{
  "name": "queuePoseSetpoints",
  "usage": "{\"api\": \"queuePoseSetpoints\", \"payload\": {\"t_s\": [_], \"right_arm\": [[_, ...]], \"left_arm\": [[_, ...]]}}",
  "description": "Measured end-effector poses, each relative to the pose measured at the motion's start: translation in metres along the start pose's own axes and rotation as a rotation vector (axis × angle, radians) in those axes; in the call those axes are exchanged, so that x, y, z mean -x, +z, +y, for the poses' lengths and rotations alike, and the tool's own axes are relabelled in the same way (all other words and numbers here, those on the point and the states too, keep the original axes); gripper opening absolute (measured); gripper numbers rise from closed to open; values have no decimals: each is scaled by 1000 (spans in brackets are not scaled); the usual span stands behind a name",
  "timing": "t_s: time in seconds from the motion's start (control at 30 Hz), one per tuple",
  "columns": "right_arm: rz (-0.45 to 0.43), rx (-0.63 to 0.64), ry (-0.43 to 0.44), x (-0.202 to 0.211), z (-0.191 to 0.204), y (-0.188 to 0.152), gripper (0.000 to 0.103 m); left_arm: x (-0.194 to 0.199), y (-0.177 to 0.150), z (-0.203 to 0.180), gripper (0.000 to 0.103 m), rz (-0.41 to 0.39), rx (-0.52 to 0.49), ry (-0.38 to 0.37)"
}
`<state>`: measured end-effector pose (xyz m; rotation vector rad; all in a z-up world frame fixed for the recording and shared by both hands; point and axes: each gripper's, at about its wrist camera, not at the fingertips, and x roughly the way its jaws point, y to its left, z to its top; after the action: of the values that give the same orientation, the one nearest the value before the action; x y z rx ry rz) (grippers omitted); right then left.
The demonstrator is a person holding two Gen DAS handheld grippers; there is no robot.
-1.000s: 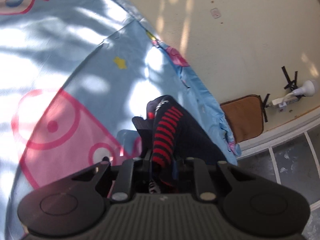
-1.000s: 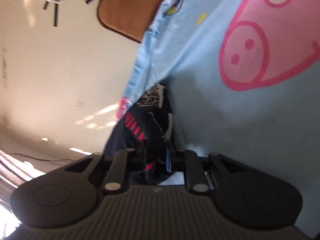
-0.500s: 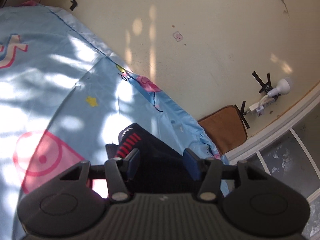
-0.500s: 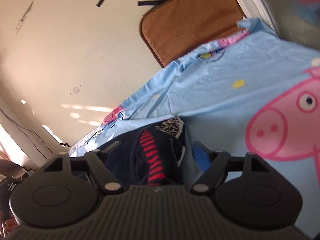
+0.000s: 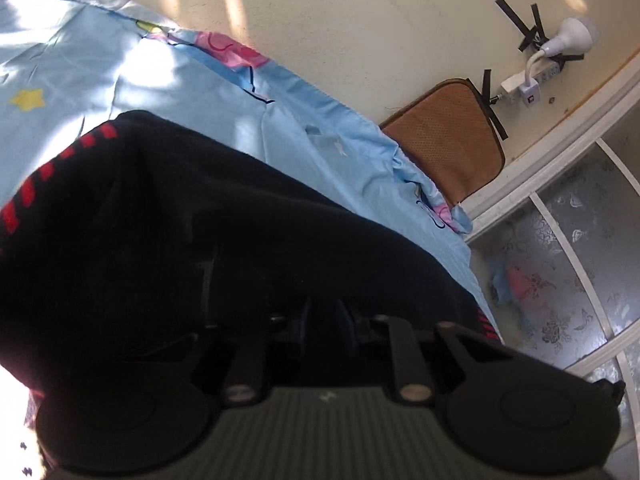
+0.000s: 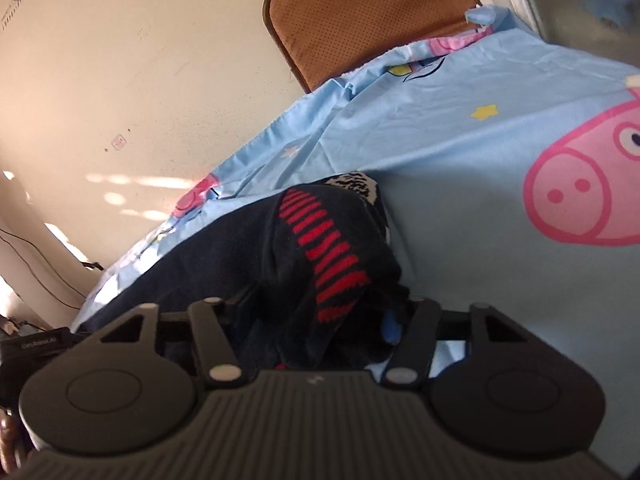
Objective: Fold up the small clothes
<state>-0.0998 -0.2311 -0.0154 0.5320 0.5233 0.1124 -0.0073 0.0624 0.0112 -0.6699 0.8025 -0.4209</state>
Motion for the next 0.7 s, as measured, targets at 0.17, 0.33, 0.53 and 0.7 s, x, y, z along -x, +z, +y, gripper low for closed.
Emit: {"api": "queuePoseSetpoints", "payload": {"t_s": [0.17, 0.33, 0.53, 0.7], "right_arm": [[18, -26, 45, 5, 12, 17, 35], [-46, 98, 147, 18, 68, 37, 33], [-20, 423, 269, -12, 171, 14, 34], [122, 790, 314, -68, 237, -55, 50]], "left_arm": [[9, 12, 21, 8, 53, 127, -64], [54, 25, 23, 31, -69, 108, -136], [117, 39, 45, 41, -256, 143, -122], [137, 36, 73, 42, -301, 205, -77]]}}
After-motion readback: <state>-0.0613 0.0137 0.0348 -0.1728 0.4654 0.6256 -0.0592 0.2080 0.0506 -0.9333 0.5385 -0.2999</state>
